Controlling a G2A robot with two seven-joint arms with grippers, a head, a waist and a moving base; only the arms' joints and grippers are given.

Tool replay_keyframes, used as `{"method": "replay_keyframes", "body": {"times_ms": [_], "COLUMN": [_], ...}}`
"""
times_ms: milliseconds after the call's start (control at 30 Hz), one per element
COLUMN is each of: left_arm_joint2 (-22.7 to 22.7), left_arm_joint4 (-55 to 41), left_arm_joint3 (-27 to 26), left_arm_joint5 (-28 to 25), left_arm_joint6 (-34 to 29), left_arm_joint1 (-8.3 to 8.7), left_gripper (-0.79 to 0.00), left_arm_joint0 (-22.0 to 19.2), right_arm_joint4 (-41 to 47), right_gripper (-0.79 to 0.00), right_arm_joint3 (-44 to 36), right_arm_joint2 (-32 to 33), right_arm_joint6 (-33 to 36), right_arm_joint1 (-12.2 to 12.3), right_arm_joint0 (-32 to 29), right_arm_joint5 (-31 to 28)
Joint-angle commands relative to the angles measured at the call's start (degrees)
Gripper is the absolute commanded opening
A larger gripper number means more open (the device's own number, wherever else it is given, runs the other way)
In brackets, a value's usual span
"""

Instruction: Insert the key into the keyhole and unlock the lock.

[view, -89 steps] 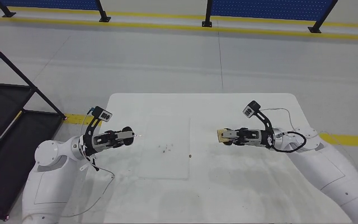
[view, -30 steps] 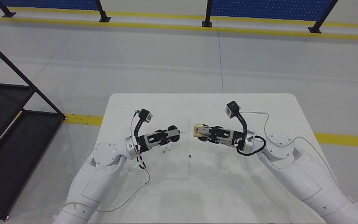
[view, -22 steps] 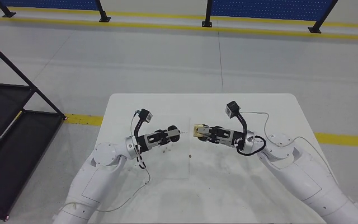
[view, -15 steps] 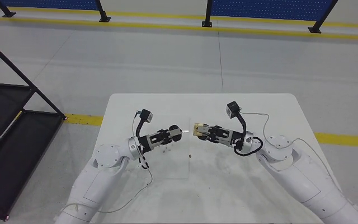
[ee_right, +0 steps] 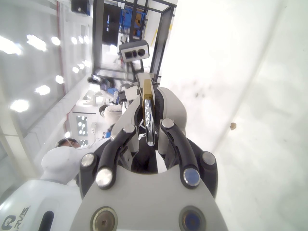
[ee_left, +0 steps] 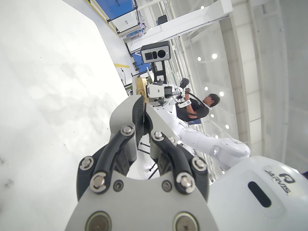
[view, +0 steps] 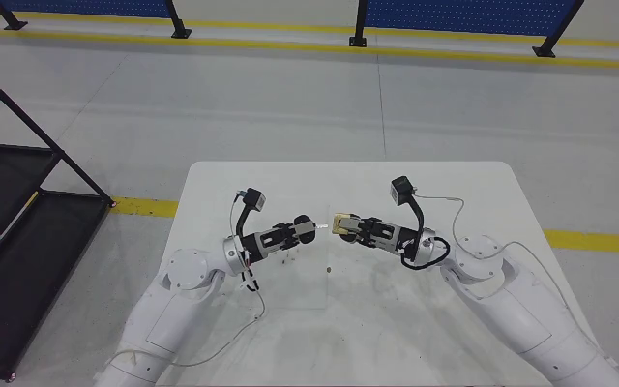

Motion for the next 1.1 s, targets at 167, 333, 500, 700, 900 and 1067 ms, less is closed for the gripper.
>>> {"method": "replay_keyframes", "body": {"times_ms": [167,333,500,700,900,1067], "left_arm_joint2": [0.7,1.0,1.2,1.4,1.5,1.6], "left_arm_joint4": [0.2,0.0,-0.2,-0.3,-0.5,-0.5], "left_arm_joint3": [0.3,0.5,0.6,0.8,0.9,1.0], "left_arm_joint5": [0.0,0.1,0.1,0.1,0.1,0.3], "left_arm_joint6": [0.2,0.3,0.2,0.3,0.2,0.1], "left_arm_joint1": [-0.04,-0.05,-0.04,-0.01,0.03,0.06], "left_gripper": [-0.785,-0.785,-0.785,-0.785,-0.785,-0.785], "left_arm_joint0": [-0.4,-0.7,-0.9,-1.0,-1.0,-1.1], "right_arm_joint4": [-0.5,-1.0,-1.7,-2.3,-2.9,-3.3], "right_gripper": [-0.785,-0.785,-0.785,-0.785,-0.785,-0.785], "right_arm_joint3": [-0.1,-0.3,-0.5,-0.5,-0.6,-0.6], "right_arm_joint2": [1.0,1.6,2.0,2.6,3.1,3.4], "right_arm_joint6": [0.7,1.1,1.7,2.3,2.6,3.1], "right_arm_joint1": [-0.5,-0.8,-1.2,-1.6,-2.1,-2.4], "right_arm_joint0": [-0.7,-1.1,-1.4,-1.8,-2.1,-2.3], "right_arm_joint5": [0.0,0.1,0.4,0.5,0.7,1.0]}}
